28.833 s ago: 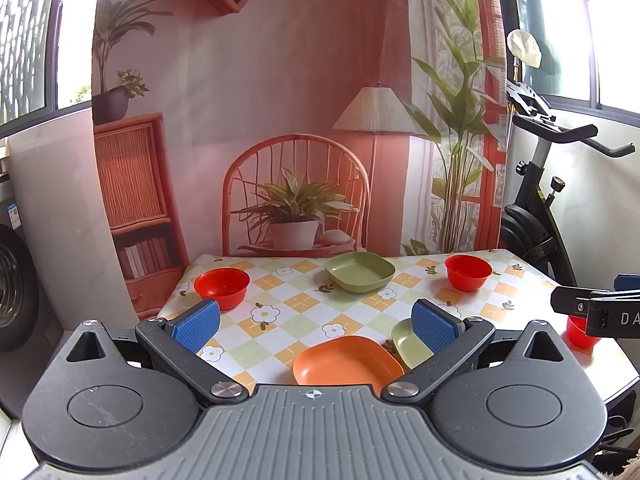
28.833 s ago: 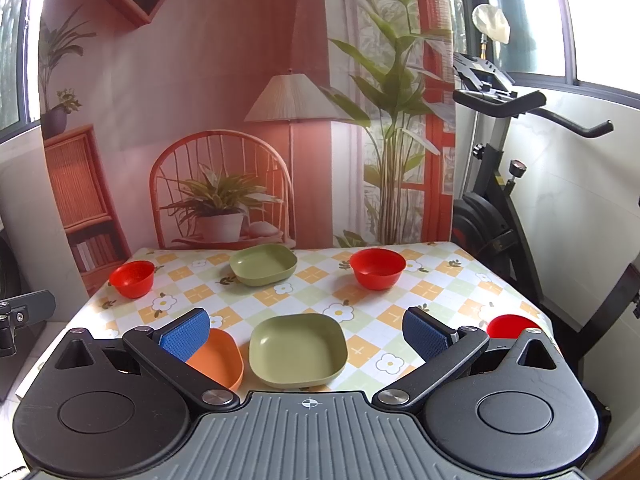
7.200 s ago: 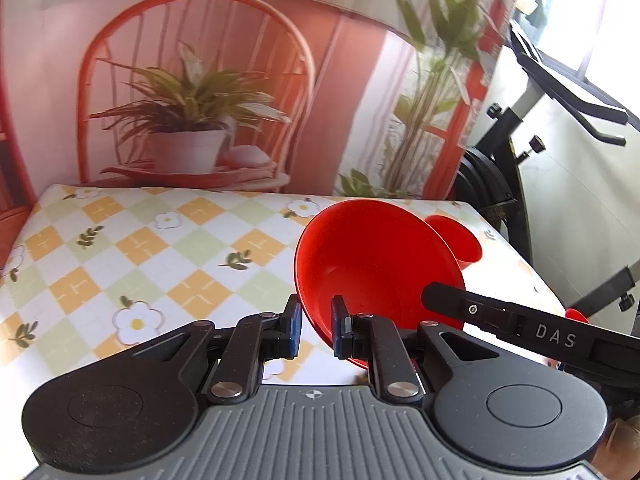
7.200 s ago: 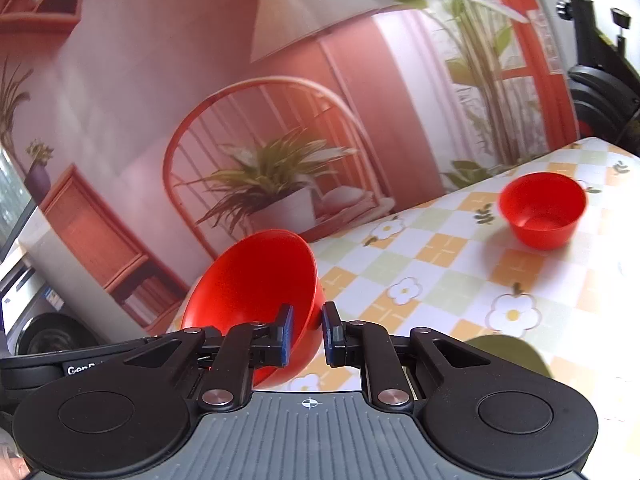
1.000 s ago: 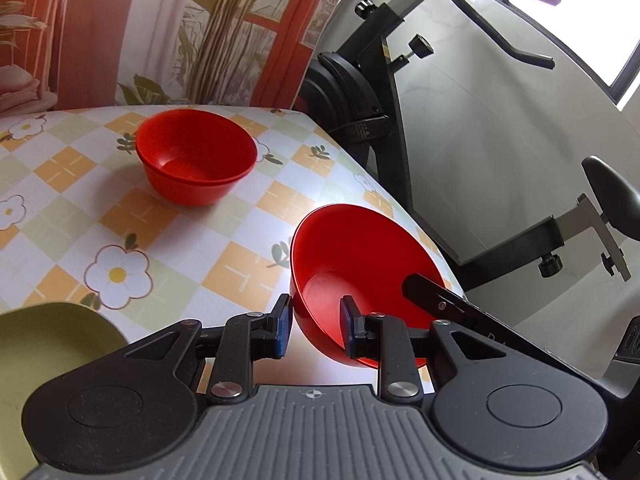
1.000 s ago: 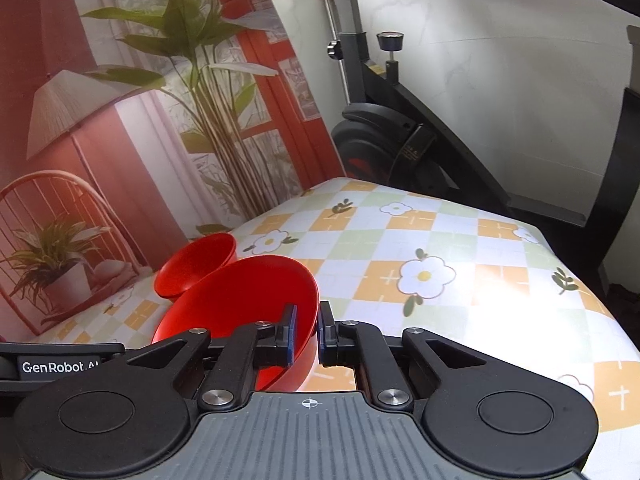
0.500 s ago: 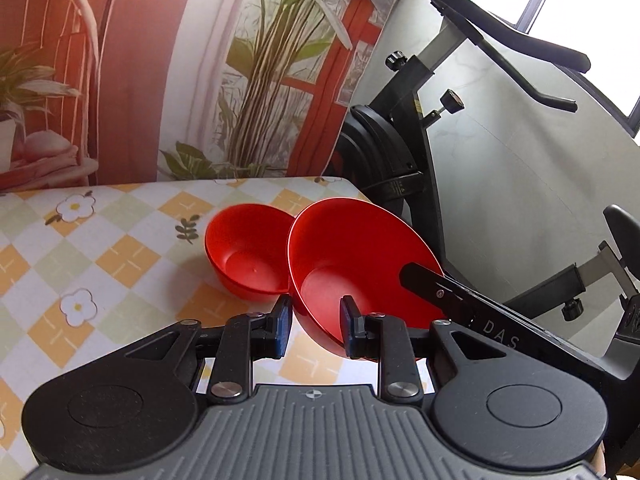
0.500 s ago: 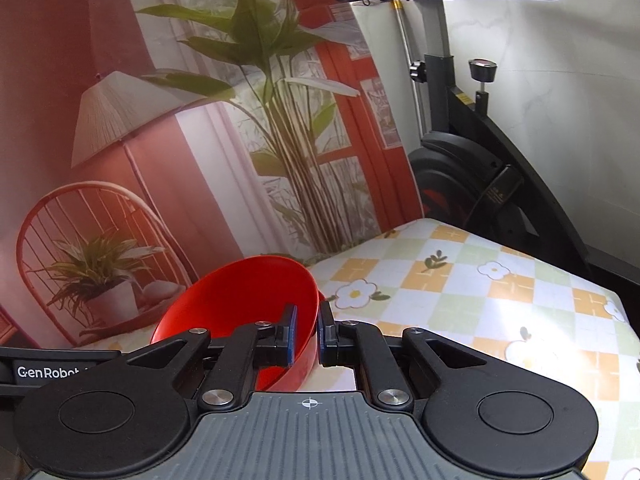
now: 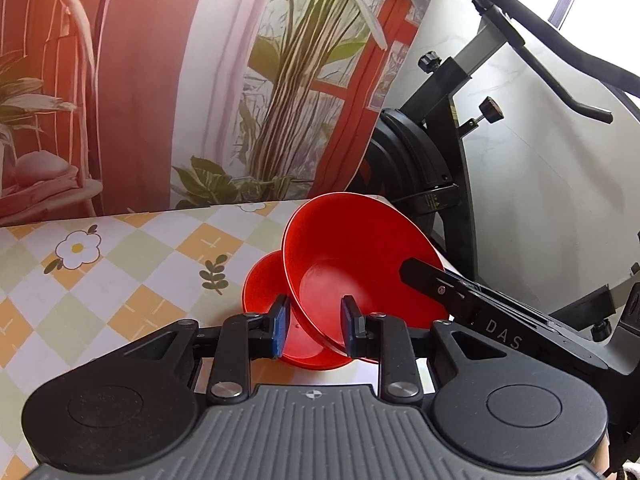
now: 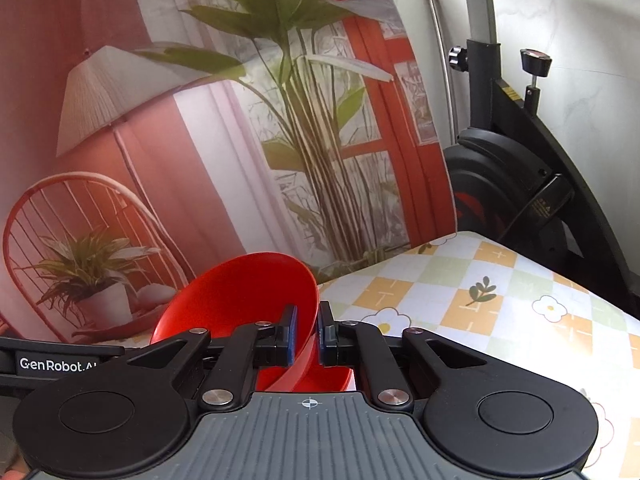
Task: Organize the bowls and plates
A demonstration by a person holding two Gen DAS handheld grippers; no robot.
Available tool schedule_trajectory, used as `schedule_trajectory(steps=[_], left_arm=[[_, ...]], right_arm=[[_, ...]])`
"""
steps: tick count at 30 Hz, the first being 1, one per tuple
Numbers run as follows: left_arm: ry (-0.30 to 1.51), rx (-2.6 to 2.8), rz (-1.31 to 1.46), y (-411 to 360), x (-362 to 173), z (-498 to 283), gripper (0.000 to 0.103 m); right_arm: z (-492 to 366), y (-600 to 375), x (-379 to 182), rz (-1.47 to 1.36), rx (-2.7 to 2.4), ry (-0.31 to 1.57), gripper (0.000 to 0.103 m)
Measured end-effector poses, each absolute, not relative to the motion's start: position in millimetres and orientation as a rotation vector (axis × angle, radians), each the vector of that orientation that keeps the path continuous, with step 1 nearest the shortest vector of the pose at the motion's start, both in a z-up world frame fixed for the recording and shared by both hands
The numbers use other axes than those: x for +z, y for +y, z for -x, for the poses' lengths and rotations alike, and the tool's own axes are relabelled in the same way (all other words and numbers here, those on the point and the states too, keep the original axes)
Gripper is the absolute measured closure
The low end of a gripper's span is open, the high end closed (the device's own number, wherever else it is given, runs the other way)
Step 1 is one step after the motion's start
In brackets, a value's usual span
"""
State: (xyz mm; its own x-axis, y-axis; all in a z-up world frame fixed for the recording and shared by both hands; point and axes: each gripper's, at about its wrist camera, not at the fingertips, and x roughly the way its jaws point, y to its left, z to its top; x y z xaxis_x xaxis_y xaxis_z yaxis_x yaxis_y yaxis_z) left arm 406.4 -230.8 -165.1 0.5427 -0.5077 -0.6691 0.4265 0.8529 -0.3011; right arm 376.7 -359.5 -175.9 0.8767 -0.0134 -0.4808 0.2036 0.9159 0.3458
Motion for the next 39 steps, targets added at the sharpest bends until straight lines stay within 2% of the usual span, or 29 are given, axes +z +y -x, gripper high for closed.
schedule_trajectory(steps=[8, 23, 27, 31, 39], left_arm=[[0.851, -0.559, 0.032, -240.0, -189.8, -420.1, 0.075], [0.843, -0.547, -0.050, -245.1, -197.9, -424.4, 0.074], [0.830, -0.555, -0.085, -248.1, -197.8, -421.6, 0.070], [0.823, -0.547, -0.109, -249.1, -197.0, -419.8, 0.056], [0.824, -0.526, -0.082, -240.7, -197.4, -425.7, 0.056]], right_arm=[[-392.4, -358.8, -195.1, -0.370, -0.131, 0.524, 0.094], [-399.0, -355.6, -218.0, -0.354, -0.141, 0.568, 0.094], [-397.6, -351.4, -218.6, -0.308, -0.146, 0.567, 0.093], [-396.6, -352.7, -219.8, -0.321, -0.142, 0.567, 0.091], [-394.4, -357.3, -221.9, -0.351, -0.155, 0.569, 0.090]])
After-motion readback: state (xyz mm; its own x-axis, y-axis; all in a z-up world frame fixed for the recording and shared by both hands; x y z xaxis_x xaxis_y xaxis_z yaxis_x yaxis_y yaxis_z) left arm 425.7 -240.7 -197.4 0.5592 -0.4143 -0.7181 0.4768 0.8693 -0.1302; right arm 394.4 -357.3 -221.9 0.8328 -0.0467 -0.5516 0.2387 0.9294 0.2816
